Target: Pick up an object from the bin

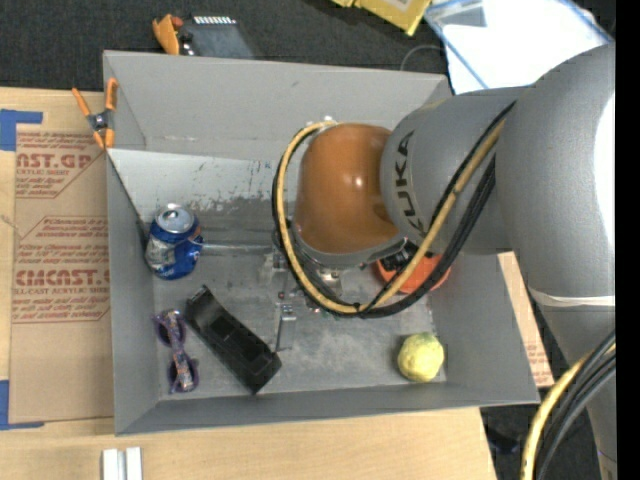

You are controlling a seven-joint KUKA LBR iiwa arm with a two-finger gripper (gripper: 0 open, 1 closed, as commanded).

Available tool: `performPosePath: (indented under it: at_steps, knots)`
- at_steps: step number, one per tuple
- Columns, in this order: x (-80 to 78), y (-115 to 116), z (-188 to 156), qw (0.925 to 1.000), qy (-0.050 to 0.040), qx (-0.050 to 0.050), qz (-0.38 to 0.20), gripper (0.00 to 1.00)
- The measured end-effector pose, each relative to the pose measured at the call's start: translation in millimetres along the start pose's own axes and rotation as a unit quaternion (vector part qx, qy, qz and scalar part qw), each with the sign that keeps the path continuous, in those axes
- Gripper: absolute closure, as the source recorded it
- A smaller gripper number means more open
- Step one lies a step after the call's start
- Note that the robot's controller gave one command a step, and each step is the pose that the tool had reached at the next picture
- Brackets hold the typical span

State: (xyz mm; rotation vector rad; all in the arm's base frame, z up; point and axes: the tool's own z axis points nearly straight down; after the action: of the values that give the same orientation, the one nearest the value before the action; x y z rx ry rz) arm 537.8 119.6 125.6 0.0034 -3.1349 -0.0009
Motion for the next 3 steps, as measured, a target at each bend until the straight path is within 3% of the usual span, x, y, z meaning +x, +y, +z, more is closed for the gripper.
performPosePath:
  at_steps: [1, 2, 3]
  knots:
    - [-1.9, -1, -5, 1.0, -0.0036, 0.0, 0.001, 0.0]
    - [10.8, 68, 54, 0.9988, -0.0047, -0.003, 0.049, 0.0]
    - [14.0, 81, 3, 0.9946, -0.0084, -0.002, 0.103, 0.0]
